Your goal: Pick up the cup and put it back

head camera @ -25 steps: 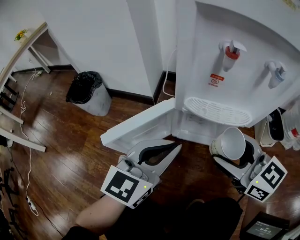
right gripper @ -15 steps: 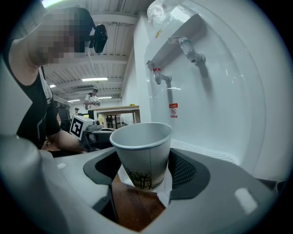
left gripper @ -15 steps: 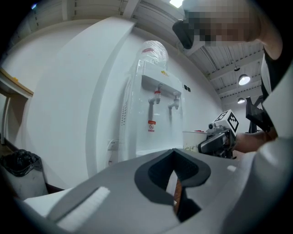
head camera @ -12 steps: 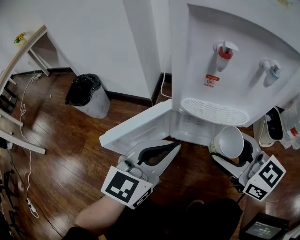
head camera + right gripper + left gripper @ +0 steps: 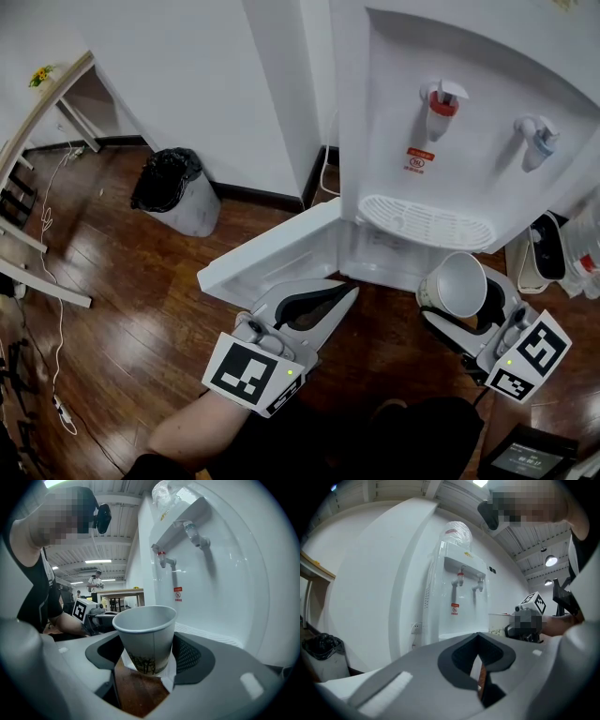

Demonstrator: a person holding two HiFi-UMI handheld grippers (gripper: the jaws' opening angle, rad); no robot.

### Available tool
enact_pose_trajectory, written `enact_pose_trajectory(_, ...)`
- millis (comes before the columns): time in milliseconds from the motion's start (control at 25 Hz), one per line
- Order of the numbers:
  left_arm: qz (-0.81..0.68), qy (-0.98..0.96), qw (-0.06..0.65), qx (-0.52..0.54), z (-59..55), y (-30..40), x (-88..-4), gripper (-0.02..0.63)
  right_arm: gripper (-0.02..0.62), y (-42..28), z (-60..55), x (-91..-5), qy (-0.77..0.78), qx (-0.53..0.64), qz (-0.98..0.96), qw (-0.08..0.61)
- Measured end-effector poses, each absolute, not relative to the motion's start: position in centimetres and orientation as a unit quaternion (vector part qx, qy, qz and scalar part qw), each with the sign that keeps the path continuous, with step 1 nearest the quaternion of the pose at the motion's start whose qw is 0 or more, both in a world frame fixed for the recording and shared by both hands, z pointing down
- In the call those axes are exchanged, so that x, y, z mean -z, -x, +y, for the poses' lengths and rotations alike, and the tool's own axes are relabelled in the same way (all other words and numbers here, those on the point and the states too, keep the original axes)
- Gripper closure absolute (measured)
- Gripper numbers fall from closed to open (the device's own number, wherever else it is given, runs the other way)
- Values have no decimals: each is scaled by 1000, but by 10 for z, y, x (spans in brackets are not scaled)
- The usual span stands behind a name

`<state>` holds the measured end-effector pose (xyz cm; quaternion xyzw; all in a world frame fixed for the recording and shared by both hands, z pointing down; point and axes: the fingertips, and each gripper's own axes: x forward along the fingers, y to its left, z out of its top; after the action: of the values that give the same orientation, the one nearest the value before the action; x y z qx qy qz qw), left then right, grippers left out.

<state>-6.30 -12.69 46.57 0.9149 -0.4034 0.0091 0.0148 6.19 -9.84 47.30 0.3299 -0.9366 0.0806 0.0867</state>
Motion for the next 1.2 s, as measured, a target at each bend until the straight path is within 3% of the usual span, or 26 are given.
enact_pose_trajectory(520, -392, -920, 28, -5, -134, 53, -492, 291, 273, -75, -112, -512, -363, -79, -925, 83)
enact_pose_trajectory(680, -401, -915, 21, -41, -134, 52, -508, 243, 273, -81, -121, -546, -366, -92, -922, 89)
enact_pose_trajectory(1200, -405, -910, 73, -55, -144, 59, -537, 210, 273, -95, -174, -681, -414, -116, -897, 106)
